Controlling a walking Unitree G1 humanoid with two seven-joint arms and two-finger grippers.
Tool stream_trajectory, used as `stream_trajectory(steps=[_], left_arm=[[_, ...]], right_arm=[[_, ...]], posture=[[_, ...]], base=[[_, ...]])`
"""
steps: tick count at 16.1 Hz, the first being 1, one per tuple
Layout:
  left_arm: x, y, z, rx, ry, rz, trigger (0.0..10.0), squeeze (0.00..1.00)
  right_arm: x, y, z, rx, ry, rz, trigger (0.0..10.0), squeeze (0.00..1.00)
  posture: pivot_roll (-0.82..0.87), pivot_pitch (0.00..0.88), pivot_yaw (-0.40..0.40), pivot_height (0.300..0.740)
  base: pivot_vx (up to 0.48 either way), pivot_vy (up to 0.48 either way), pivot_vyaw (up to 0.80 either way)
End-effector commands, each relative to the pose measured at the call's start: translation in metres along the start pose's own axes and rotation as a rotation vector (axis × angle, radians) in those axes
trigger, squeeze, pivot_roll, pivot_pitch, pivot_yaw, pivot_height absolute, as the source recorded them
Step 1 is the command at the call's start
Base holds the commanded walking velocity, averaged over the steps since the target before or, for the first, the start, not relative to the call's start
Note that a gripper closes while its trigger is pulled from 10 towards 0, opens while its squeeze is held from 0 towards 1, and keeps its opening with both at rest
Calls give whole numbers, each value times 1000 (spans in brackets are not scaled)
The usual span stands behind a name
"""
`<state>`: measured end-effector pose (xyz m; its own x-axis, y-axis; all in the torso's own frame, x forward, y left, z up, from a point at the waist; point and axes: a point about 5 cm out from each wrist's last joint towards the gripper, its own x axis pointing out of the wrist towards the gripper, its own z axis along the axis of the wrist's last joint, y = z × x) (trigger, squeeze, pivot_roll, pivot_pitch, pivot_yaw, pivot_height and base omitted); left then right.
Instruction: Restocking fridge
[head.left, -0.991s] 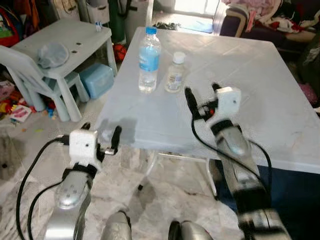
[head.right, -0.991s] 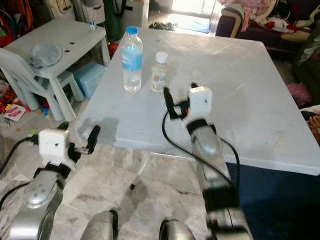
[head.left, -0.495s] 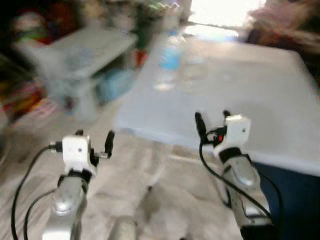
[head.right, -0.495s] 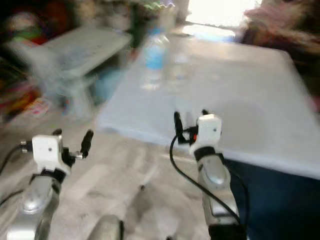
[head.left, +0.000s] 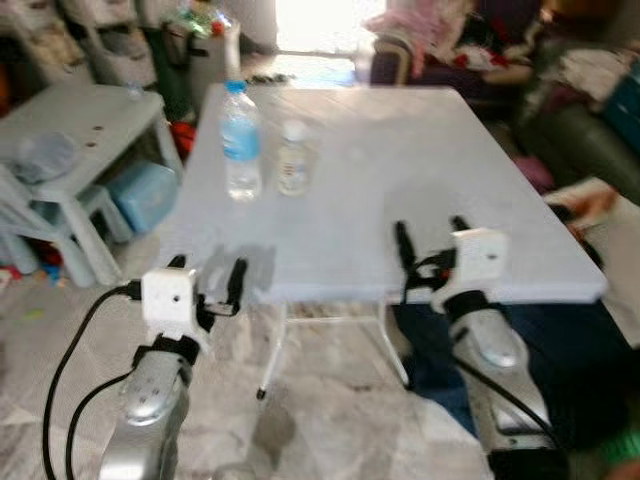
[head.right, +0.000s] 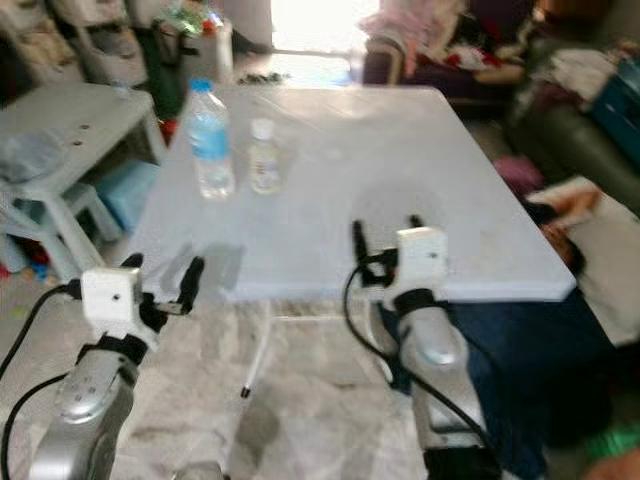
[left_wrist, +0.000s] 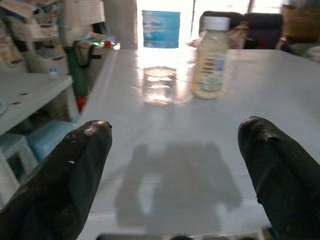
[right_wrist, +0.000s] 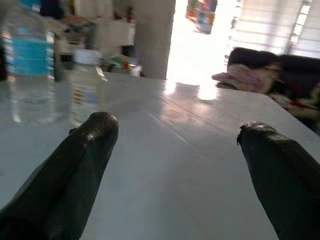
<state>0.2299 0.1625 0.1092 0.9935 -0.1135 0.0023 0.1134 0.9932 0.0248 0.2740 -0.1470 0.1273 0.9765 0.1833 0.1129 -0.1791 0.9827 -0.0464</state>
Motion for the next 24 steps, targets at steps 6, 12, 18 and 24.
stream_trajectory(steps=[6,12,18,24], left_arm=[[3,0,3,8,-18,-1,10000,0],[-2,12,0,80,-1,89,10000,0],[-16,40,-6,177,39,226,10000,0],[-16,42,1,204,25,233,10000,0]], right_arm=[[4,0,11,-15,-38,13,10000,0],[-1,2,8,7,-22,2,10000,0],[-26,-6,-2,16,30,-15,10000,0],[-12,-5,9,11,-13,32,10000,0]], posture=[[86,0,-41,740],[91,0,-45,740],[83,18,-21,740],[108,41,-8,740]], base=[[376,0,408],[217,0,0],[0,0,0],[0,0,733]])
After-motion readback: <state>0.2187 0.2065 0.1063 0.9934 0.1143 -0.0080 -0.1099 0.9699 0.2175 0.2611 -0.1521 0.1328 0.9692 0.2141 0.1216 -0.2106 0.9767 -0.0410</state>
